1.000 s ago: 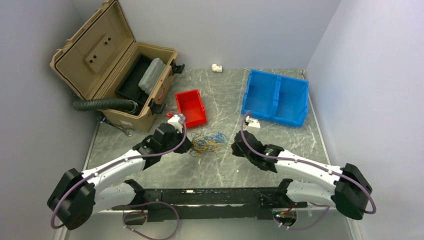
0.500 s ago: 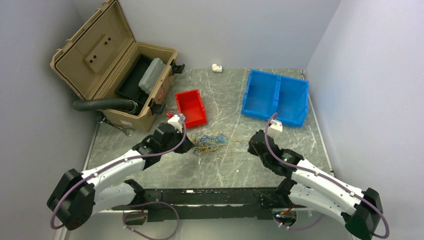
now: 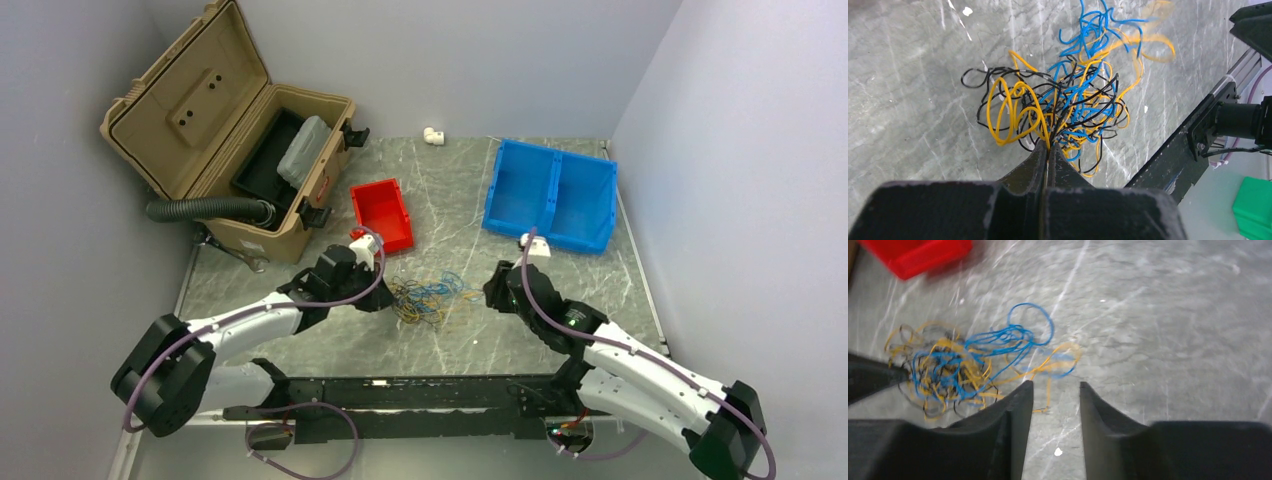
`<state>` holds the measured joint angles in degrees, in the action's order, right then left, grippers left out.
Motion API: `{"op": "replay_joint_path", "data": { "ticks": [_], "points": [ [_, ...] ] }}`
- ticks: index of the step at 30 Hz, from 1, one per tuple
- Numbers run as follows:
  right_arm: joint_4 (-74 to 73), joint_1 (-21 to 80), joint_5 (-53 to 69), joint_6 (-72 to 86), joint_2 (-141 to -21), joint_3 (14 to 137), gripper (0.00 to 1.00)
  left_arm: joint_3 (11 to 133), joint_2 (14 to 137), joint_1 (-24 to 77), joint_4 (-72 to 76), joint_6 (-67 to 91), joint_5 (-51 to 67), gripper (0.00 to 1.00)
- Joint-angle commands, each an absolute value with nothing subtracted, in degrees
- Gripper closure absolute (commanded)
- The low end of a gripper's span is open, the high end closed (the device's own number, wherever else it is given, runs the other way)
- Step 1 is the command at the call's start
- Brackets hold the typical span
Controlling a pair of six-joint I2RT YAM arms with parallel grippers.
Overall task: Untangle the cables
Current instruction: Untie the cable.
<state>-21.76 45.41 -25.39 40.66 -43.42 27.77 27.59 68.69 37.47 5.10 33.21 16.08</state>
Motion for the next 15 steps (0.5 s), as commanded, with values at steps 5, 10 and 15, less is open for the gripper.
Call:
{"op": "replay_joint_path", "data": {
  "ticks": [5,10,15],
  "points": [
    [-5.6,45.4,-0.9,28.9,-49.1,28.2,0.37,28.5,70.0,38.1,9.2,30.8,20.7,1.00],
    [-2.8,46.9,3.8,27.4,-54.3,29.9,0.34,28.8,70.5,38.6,9.8,30.3,22.0,1.00],
    [-2.1,48.5,3.3,25.6,-58.2,31.4,0.31,29.3,71.0,39.3,10.7,29.5,23.1,1.00]
  ]
}}
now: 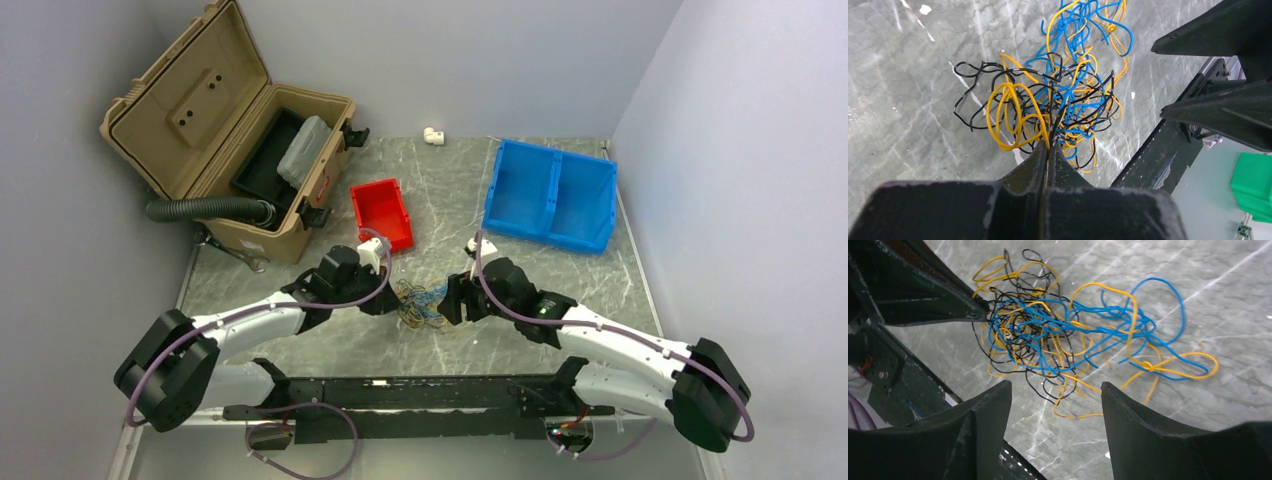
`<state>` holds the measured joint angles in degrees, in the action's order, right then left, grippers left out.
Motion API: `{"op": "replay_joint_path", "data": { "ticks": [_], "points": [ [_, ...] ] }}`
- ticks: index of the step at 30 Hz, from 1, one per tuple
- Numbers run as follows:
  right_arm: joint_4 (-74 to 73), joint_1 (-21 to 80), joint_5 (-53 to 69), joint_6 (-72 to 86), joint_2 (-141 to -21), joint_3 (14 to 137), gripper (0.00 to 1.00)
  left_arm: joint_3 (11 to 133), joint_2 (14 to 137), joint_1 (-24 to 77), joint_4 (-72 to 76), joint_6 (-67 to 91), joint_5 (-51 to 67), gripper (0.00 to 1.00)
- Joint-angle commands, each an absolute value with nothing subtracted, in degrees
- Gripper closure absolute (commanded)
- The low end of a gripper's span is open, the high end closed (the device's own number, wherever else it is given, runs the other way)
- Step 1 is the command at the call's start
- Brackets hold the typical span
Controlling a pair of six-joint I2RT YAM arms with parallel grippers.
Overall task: Untangle the cables
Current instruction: Untie the cable.
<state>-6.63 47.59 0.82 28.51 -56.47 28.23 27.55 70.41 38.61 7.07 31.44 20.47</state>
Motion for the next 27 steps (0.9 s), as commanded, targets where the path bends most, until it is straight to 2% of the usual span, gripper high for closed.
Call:
{"op": "replay_joint_path", "data": {
  "ticks": [1,6,14,20,22,24,25,27],
  "points": [
    [-1.7,48.5,3.4,25.1,-58.8,31.4,0.30,29.5,71.1,39.5,10.7,29.3,23.3,1.00],
    [1.6,48.6,7.2,21.5,-63.8,32.3,0.24,30.2,71.4,40.1,10.8,28.5,24.0,1.00],
    [5.8,49.3,7.7,21.9,-70.4,33.2,0.28,30.7,71.4,40.5,10.9,28.3,23.7,1.00],
    [6.1,52.8,2.7,22.3,-77.0,35.3,0.27,31.5,73.5,40.7,11.9,28.7,24.2,1.00],
    [6.4,53.6,-0.6,23.6,-79.3,35.6,0.33,31.6,73.9,40.7,12.2,29.0,24.2,1.00],
    [6.9,53.9,-3.1,25.1,-80.5,35.3,0.44,31.7,73.8,40.7,12.1,29.0,23.8,1.00],
    [7.3,53.9,-4.2,25.8,-80.6,35.0,0.52,31.8,73.6,40.8,11.7,29.0,23.4,1.00],
    [6.9,54.0,-7.5,27.9,-79.7,34.4,0.77,32.0,73.1,40.7,10.6,28.9,22.4,1.00]
  ]
}}
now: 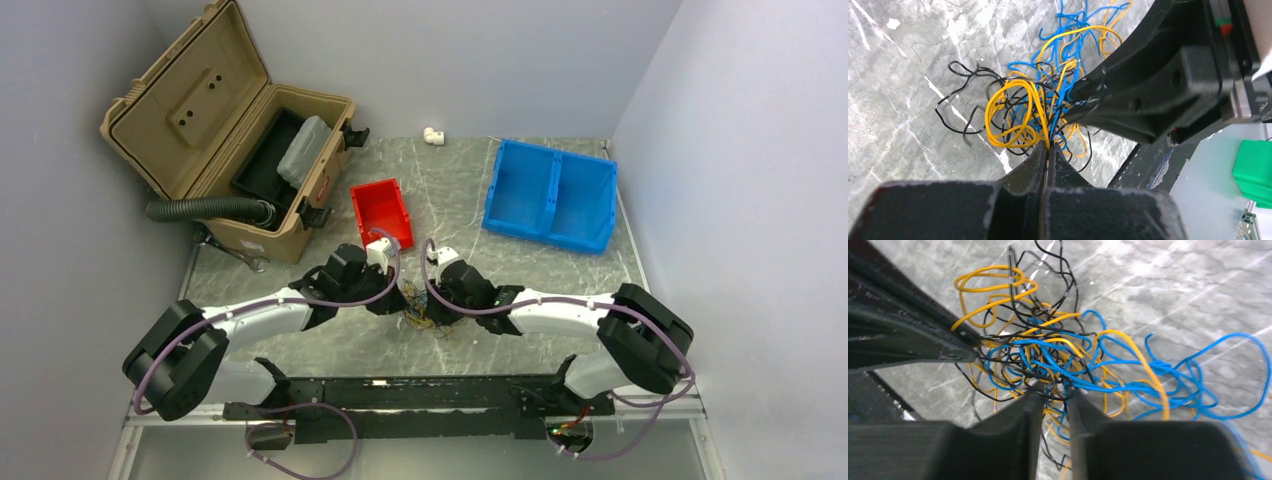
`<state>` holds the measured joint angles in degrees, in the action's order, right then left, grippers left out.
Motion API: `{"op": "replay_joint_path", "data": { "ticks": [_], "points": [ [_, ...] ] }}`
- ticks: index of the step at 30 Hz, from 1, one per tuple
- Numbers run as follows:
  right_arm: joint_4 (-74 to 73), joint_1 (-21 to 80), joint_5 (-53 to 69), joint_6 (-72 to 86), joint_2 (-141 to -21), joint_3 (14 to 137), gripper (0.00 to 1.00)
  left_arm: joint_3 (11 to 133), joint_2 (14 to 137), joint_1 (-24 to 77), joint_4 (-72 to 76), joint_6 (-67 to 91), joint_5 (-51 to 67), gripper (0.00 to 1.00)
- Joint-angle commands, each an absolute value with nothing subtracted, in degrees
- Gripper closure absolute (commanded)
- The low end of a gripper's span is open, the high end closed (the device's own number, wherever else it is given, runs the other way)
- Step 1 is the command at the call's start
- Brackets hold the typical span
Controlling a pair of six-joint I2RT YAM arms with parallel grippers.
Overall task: Untangle the cables
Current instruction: Untie the cable.
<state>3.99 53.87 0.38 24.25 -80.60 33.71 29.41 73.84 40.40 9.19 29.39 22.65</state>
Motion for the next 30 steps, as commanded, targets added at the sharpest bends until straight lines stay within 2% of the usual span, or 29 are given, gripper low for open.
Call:
{"op": "replay_joint_path", "data": {
  "ticks": [1,2,3,7,14,20,25,30],
  "points": [
    [6.1,54.0,-9.6,29.0,-78.9,34.2,0.88,32.0,72.7,40.7,10.0,28.8,21.8,1.00],
    [5.0,54.0,-11.9,29.9,-78.1,34.0,0.97,32.0,72.2,40.7,9.3,28.6,21.3,1.00],
    [3.7,54.0,-14.0,30.9,-77.2,33.9,1.00,32.0,71.7,40.7,8.7,28.5,20.9,1.00],
    [-4.3,53.9,-23.6,34.7,-73.9,34.7,1.00,32.4,69.6,40.8,5.2,27.7,18.0,1.00],
    [-22.9,52.8,-42.0,46.5,-66.8,35.8,1.00,33.7,66.3,39.6,-5.4,29.7,4.6,1.00],
    [-30.9,48.4,-45.8,52.7,-53.1,33.0,1.00,31.4,62.2,36.3,-9.3,33.3,0.2,1.00],
    [-31.5,44.1,-44.9,50.1,-41.4,31.1,1.00,29.8,56.9,34.4,-13.5,35.5,-5.3,1.00],
    [-32.2,40.6,-42.4,46.6,-37.6,31.8,1.00,29.1,53.4,34.0,-14.4,35.1,-6.5,1.00]
  ]
}}
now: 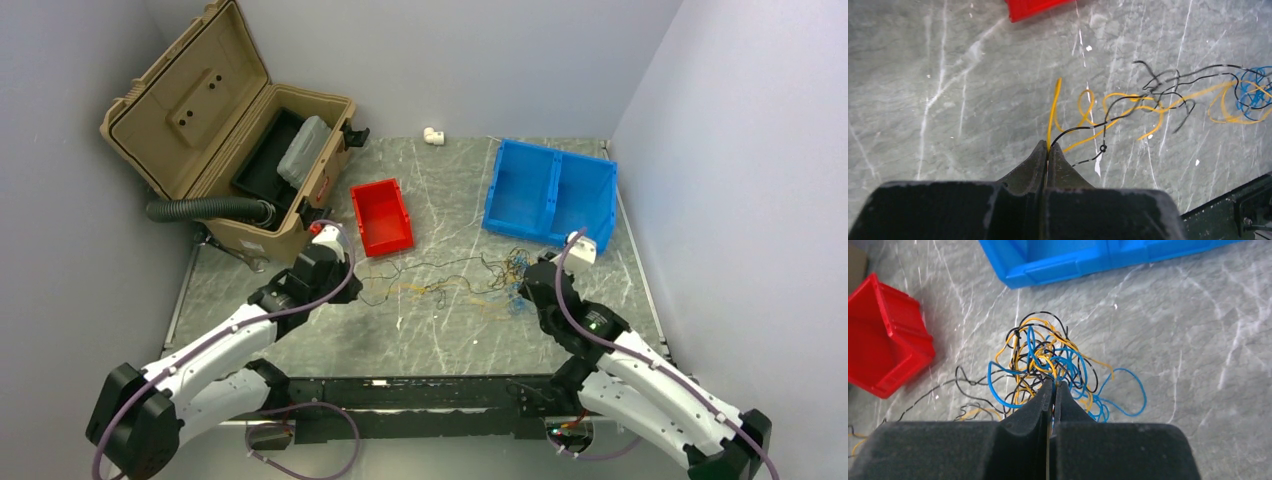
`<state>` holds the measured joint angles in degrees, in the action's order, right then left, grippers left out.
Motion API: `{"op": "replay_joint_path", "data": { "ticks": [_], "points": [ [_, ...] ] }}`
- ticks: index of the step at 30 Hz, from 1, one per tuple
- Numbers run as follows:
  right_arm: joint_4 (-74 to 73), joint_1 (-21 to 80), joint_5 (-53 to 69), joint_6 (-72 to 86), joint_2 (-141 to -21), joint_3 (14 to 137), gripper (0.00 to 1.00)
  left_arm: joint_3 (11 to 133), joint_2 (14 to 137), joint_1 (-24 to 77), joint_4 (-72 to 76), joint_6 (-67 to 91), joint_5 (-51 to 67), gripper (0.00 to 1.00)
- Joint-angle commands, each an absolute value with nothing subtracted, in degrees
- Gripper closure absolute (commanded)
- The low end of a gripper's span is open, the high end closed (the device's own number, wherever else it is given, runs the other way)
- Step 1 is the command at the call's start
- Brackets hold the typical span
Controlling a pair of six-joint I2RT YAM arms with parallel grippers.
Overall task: Untangle the cables
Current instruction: Untie the cable.
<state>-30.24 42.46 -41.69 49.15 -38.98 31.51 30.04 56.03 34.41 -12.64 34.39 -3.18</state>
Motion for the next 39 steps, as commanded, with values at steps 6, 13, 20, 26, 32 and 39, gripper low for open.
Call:
{"op": "replay_joint_path", "data": {
  "ticks": [6,13,20,26,32,39],
  "points": [
    [-28.8,40.6,-35.8,42.1,-39.8,32.3,1.00,29.5,55.4,34.0,-9.9,30.4,3.1,1.00],
    [-19.1,40.5,-21.6,33.5,-40.2,31.3,0.56,29.6,56.8,33.9,-6.7,28.9,8.5,0.65],
    [-23.0,40.4,-22.8,35.6,-44.0,33.3,0.33,31.6,58.2,35.8,-2.7,25.4,15.3,0.30],
    [-32.0,38.0,-28.9,42.9,-49.2,34.7,0.41,40.2,65.4,43.0,-1.6,22.2,14.3,0.30],
    [-30.4,33.6,-26.1,44.5,-45.8,30.9,0.43,50.6,79.7,46.9,1.3,22.7,17.1,0.32],
    [-26.4,28.2,-18.6,42.3,-47.2,28.9,0.37,60.6,91.2,49.7,1.4,24.9,18.5,0.34]
  ]
}}
